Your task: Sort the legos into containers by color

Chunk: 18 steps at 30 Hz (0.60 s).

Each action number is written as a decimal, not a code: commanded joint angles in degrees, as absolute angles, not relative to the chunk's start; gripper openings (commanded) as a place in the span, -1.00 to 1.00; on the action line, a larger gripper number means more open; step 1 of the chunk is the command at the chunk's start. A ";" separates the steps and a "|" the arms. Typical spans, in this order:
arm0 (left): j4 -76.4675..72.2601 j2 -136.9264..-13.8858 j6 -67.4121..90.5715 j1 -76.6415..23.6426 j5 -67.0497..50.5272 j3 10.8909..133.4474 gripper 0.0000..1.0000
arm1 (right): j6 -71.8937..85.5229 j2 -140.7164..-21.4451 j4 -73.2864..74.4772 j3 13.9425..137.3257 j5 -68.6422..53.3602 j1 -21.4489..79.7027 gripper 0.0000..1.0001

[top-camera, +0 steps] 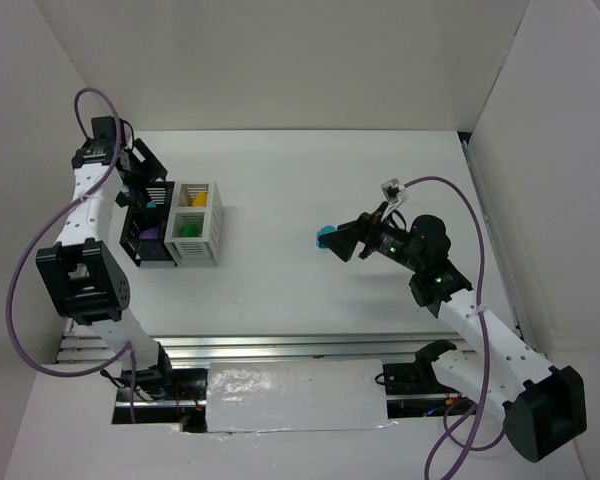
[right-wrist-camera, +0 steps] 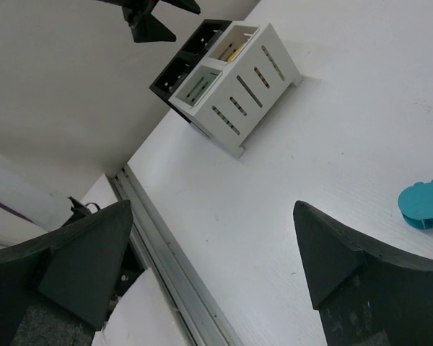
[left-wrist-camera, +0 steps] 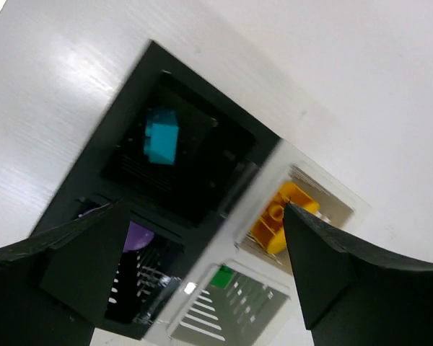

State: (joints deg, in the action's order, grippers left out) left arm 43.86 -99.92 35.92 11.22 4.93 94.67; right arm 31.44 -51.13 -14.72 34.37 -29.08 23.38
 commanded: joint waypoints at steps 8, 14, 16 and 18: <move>20.31 -86.57 22.51 -13.52 -10.10 85.26 0.99 | 37.96 -34.30 -2.74 33.40 5.02 23.20 0.99; 18.91 -99.30 11.53 -35.11 1.56 89.91 0.99 | 38.50 -25.76 6.41 35.33 17.40 23.12 0.99; 18.02 -105.25 8.53 -37.87 2.72 92.61 0.99 | 37.80 -25.23 6.77 35.42 17.49 23.12 1.00; 19.59 -112.54 6.60 -39.81 2.64 98.40 0.99 | 37.44 -25.40 6.33 34.98 16.36 22.94 0.99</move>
